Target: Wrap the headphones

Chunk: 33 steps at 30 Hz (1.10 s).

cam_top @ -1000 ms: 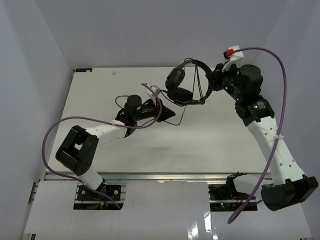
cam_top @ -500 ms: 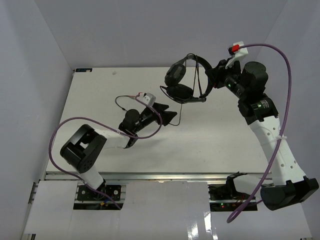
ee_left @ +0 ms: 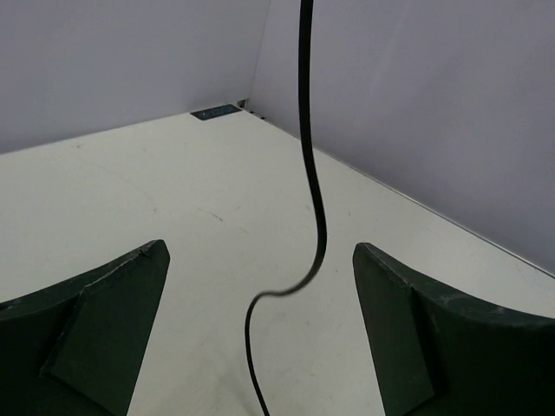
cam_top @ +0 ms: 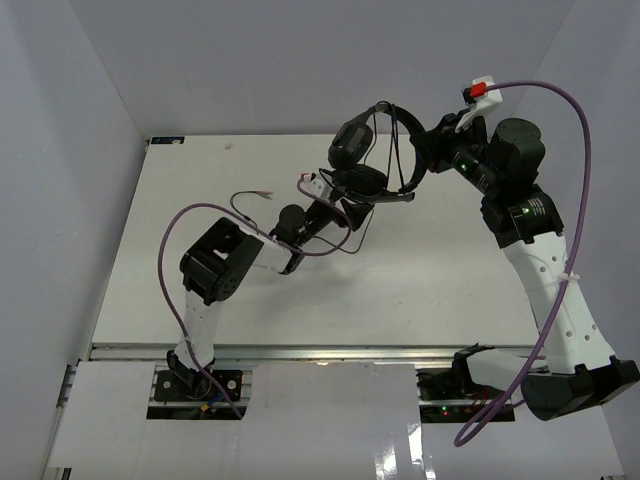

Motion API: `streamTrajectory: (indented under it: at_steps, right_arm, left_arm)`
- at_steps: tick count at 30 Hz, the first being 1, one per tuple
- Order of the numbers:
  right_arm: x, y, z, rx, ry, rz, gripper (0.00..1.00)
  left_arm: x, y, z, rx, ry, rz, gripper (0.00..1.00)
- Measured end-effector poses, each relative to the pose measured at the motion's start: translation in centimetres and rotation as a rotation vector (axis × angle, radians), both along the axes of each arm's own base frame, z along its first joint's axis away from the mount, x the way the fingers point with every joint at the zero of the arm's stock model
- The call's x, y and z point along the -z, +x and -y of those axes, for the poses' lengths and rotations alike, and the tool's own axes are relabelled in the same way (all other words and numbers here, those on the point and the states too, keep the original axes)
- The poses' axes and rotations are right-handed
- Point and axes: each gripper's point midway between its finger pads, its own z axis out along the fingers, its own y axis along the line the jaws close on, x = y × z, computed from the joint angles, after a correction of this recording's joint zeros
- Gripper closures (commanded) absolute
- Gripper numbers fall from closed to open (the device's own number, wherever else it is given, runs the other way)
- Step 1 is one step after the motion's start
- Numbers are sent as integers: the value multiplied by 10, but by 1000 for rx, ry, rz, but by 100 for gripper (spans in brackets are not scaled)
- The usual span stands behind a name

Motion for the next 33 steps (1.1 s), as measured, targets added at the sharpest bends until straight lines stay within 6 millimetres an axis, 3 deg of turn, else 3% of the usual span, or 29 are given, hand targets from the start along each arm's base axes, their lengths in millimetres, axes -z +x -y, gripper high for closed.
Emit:
streamTrajectory:
  at_steps: [5, 9, 11, 18, 21, 25, 29, 33]
  right_arm:
    - [2, -2, -2, -9, 7, -14, 92]
    - [3, -3, -3, -15, 11, -24, 92]
    - [4, -3, -3, -15, 11, -26, 92]
    - [4, -3, -3, -16, 10, -28, 92]
    - [5, -2, -2, -14, 10, -29, 92]
    - [7, 1, 2, -1, 8, -34, 92]
    - [16, 4, 5, 15, -10, -63, 92]
    - [28, 6, 7, 20, -32, -97, 92]
  left_arm:
    - [-28, 23, 15, -6, -62, 78, 8]
    - [-34, 26, 27, 48, -91, 91, 32]
    - [-29, 23, 35, 99, -99, 78, 45]
    - [14, -4, 42, 241, -88, -84, 71]
    - [40, -22, 41, 298, -76, -192, 79]
    - [73, -59, 42, 385, -47, -335, 100]
    - [97, -113, 45, 465, -8, -448, 100]
    - [95, -165, 48, 549, 14, -500, 100]
